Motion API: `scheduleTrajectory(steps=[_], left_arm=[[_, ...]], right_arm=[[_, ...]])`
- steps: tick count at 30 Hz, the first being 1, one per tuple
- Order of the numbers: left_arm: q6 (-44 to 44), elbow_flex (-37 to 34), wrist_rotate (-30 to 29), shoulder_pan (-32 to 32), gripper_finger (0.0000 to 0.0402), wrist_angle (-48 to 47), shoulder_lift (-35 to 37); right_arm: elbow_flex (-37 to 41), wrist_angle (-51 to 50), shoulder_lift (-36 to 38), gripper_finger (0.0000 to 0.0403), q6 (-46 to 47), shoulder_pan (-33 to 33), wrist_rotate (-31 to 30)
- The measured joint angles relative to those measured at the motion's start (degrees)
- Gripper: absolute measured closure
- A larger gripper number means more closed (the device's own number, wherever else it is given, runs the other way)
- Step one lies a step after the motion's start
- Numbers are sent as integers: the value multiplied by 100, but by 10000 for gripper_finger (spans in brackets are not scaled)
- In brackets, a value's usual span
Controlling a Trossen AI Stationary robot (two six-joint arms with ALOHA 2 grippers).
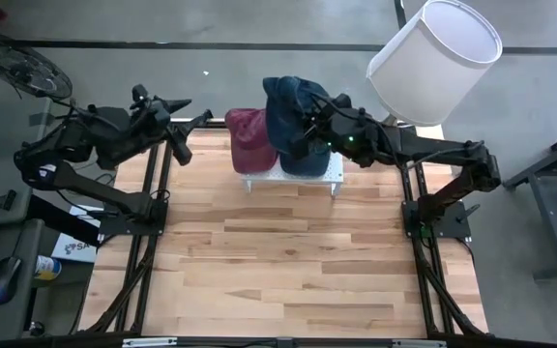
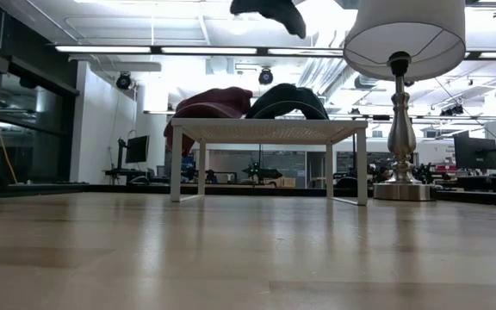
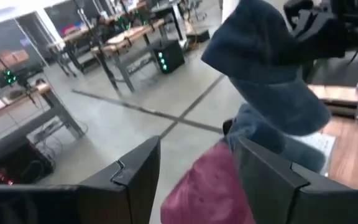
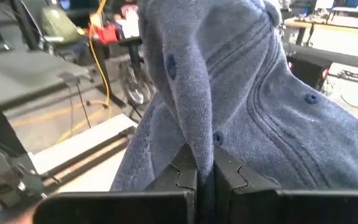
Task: Pick & Place hat
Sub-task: Stack the blue cap on top of the blue cap on the shelf
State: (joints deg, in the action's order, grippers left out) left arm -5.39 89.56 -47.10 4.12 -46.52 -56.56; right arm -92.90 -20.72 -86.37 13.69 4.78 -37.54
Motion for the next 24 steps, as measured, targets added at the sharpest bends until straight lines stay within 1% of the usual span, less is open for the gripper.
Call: scheduleTrajectory(steps=[2, 5, 9, 12, 14, 17, 21, 24], left_arm=[[143, 0, -8, 0, 202, -178, -13], [304, -4, 9, 0, 202, -335, -95], [420, -21, 0, 0, 202, -538, -224], [446, -238, -2, 0, 202, -470, -244], [448, -438, -4, -4, 202, -264, -244], [447, -719, 50, -247, 202, -34, -244], [682, -1028, 660, -858, 205, 193, -244], [858, -1192, 1226, -1467, 226, 271, -239]], right_arm=[[0, -171, 0, 400, 45, 107, 83], [0, -437, 0, 400, 238, 296, 375], [0, -720, 0, 400, 399, 468, 482], [0, -783, 0, 400, 431, 554, 665], [0, -830, 0, 400, 431, 577, 723], [0, -945, -2, 400, 431, 577, 704], [0, -1050, -2, 400, 431, 577, 658], [0, -1045, -2, 400, 431, 575, 657]])
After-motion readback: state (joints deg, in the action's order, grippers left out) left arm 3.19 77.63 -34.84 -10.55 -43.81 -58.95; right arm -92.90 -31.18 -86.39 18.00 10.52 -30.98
